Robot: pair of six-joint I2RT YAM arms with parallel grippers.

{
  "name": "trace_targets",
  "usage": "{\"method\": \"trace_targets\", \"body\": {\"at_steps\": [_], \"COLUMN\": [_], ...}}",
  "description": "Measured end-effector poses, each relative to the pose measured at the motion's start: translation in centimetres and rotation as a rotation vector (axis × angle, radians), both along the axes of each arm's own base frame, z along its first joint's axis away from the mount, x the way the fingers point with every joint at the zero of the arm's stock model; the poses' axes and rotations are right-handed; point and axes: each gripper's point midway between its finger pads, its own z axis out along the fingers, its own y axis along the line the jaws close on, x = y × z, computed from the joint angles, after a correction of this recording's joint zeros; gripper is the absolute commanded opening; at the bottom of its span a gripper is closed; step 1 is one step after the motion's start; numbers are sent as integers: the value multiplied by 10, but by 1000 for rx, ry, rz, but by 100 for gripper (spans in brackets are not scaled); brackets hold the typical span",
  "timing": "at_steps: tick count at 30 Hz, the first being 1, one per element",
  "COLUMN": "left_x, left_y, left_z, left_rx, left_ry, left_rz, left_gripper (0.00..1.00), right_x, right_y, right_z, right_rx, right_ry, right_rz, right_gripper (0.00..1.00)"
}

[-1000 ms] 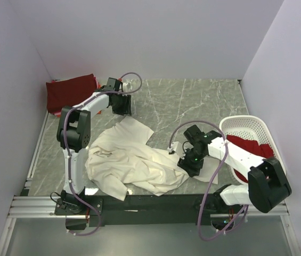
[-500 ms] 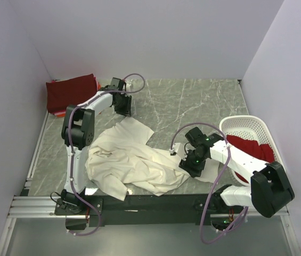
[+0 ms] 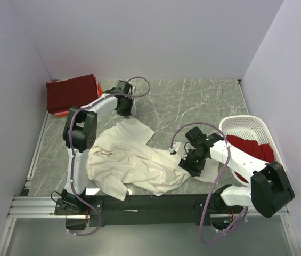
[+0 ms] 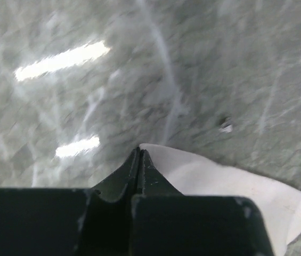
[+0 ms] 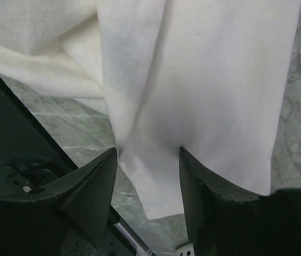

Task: Fold and stack the t-shirts
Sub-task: Flatten the tshirt out

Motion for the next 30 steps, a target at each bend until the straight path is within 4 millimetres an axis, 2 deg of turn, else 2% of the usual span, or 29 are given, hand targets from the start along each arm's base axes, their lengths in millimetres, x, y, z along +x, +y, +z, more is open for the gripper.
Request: {"method": "trace_targets", "body": {"at_steps": [5, 10, 13, 14, 16, 17, 20, 23, 27, 30], "left_x": [-6, 0, 6, 7, 9, 8, 7, 8, 16, 23], "left_y": [27, 56, 65, 65, 65, 65, 65, 71, 85, 95], "left_z": [11, 54, 81, 87, 94, 95, 92, 91, 100, 111], "left_rx": [33, 7, -16, -24, -36, -39, -40, -43, -57, -77], "left_ry": [-8, -90, -149, -164, -184, -186, -180, -179, -209, -243], "left_rz": [77, 158, 183, 189, 194, 197, 201, 216, 256, 287], "left_gripper": [1, 1, 1, 1, 1, 1, 1, 1, 1, 1], "right_x": [-1, -6, -10, -11, -12, -11, 0, 32, 107, 154], "right_y": [0, 3, 6, 6, 5, 4, 0, 3, 8, 9], "right_z": [0, -2, -8, -10, -14, -15, -9, 11, 51, 66], "right_rx": [-8, -15, -36, -44, -68, -78, -110, -110, -89, -93], "right_ry": [0, 10, 35, 41, 55, 55, 14, -67, -223, -291], "right_rz": [6, 40, 64, 66, 63, 57, 38, -12, -127, -189], "right_gripper": [57, 53, 35, 22, 11, 7, 4, 3, 2, 3]}}
